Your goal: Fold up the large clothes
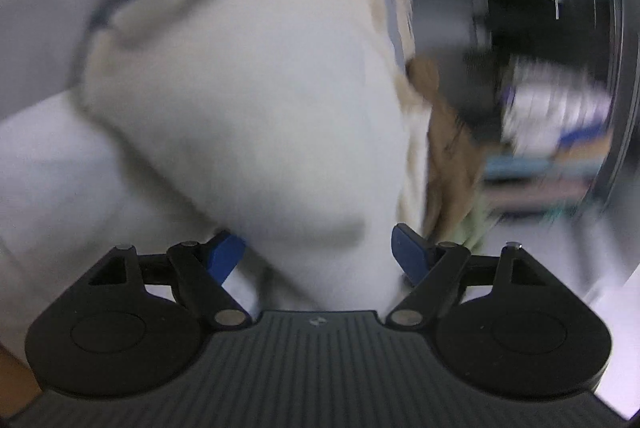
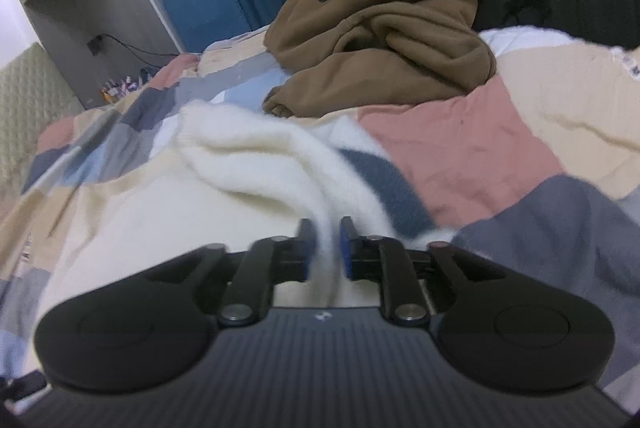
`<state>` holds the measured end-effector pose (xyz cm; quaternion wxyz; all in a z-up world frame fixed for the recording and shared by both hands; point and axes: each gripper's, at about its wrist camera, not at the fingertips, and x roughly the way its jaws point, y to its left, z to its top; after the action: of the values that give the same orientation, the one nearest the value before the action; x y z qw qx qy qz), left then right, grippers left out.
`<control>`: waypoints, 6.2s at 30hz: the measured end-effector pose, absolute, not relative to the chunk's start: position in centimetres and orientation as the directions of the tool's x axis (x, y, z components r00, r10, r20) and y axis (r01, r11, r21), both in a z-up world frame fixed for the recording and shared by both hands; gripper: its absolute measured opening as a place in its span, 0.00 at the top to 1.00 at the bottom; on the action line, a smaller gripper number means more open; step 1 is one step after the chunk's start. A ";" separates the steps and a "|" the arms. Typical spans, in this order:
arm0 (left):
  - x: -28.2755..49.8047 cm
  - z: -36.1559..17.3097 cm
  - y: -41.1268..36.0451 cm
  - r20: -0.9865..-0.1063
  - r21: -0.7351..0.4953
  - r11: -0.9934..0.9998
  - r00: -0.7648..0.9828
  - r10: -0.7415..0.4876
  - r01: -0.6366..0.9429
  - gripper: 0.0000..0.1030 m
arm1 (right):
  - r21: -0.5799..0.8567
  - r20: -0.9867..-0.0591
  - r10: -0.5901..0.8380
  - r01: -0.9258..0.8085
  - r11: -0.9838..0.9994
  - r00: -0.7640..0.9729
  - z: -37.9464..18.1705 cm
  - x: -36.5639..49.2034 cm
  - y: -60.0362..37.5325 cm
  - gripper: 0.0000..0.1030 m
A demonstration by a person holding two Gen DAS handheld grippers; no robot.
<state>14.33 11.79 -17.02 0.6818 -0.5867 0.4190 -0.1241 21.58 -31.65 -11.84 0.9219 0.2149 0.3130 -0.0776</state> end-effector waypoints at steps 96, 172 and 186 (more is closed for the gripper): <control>4.2 -1.3 10.2 -0.480 -0.769 0.629 0.752 -0.452 -0.113 0.48 | 0.691 -0.436 0.349 0.059 0.721 0.830 -5.1 11.1 -29.7 0.56; 27.2 -10.7 14.6 -0.546 -0.514 0.854 0.798 -0.255 -0.079 0.82 | 0.290 -0.596 0.093 0.105 0.951 0.798 -10.9 31.3 -35.1 0.69; 28.2 -11.3 15.0 -0.527 -0.531 0.843 0.814 -0.244 -0.091 0.84 | 0.277 -0.577 0.023 0.169 0.946 0.816 -12.7 33.3 -35.1 0.71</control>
<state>28.18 14.98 -11.34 0.9111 -0.2774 0.3019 -0.0418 33.30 -35.06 -12.69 0.9395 0.1598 0.3005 -0.0387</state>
